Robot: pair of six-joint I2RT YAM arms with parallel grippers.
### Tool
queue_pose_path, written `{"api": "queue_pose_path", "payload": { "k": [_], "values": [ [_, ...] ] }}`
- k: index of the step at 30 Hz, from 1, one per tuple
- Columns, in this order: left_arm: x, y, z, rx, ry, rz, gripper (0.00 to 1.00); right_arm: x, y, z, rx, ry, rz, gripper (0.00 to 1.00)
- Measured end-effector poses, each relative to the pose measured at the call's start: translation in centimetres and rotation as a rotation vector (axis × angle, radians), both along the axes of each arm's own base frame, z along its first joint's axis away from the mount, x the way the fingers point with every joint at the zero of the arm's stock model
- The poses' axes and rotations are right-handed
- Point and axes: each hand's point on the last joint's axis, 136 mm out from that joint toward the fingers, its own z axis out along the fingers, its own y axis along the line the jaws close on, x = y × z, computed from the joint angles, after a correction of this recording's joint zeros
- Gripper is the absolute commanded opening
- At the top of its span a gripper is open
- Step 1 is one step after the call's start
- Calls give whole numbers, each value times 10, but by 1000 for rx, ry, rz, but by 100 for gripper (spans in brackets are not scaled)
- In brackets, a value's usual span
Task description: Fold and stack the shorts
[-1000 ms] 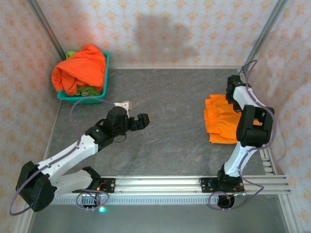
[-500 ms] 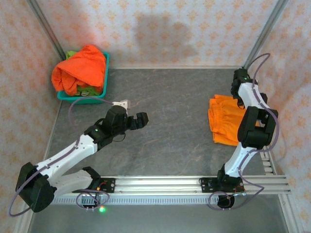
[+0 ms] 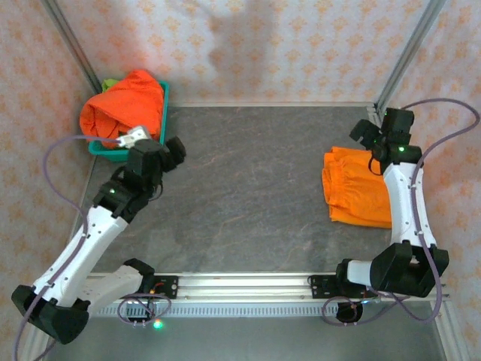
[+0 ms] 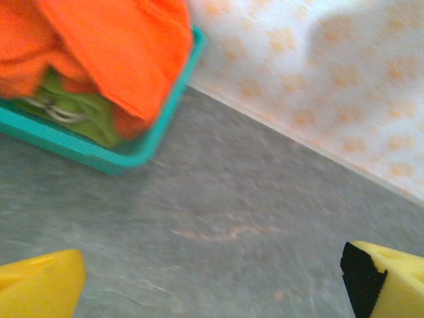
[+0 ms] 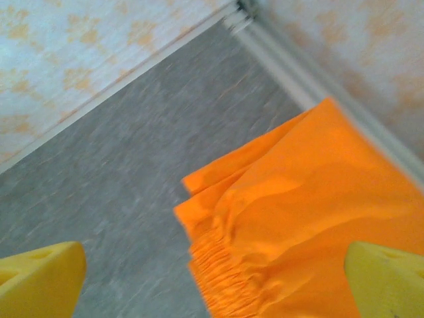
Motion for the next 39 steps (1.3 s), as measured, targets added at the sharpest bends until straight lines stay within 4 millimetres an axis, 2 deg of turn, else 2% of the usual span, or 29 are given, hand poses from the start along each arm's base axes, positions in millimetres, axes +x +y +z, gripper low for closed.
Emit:
{"api": "queue_pose_path", "payload": {
  "k": [4,6,9,14,17,21,27,29,32,35,39],
  "values": [
    [20,58,20,-9,20,176,100,-10,27,-41,165,19,51,100],
    [32,80,19,-16,47,236,100,-16,39,-50,229,19,70,100],
    [55,106,5,-47,117,285,100,-16,53,-42,281,-22,104,100],
    [97,145,-34,-134,222,333,100,-14,69,-21,311,-98,158,99],
    [123,165,-56,-183,272,357,98,-17,77,-21,322,-103,177,98],
    [161,184,-77,-223,313,366,90,-19,85,-30,338,-81,192,98],
    [206,198,-121,-276,374,369,73,-23,89,-39,348,-61,202,97],
    [214,203,-136,-286,400,377,63,-24,89,-38,346,-63,203,97],
    [223,208,-152,-289,429,381,42,-24,89,-37,341,-65,208,97],
    [228,211,-153,-292,431,383,26,-25,89,-38,335,-63,212,96],
    [235,212,-133,-287,389,370,3,-27,88,-41,328,-54,213,96]
  ]
}}
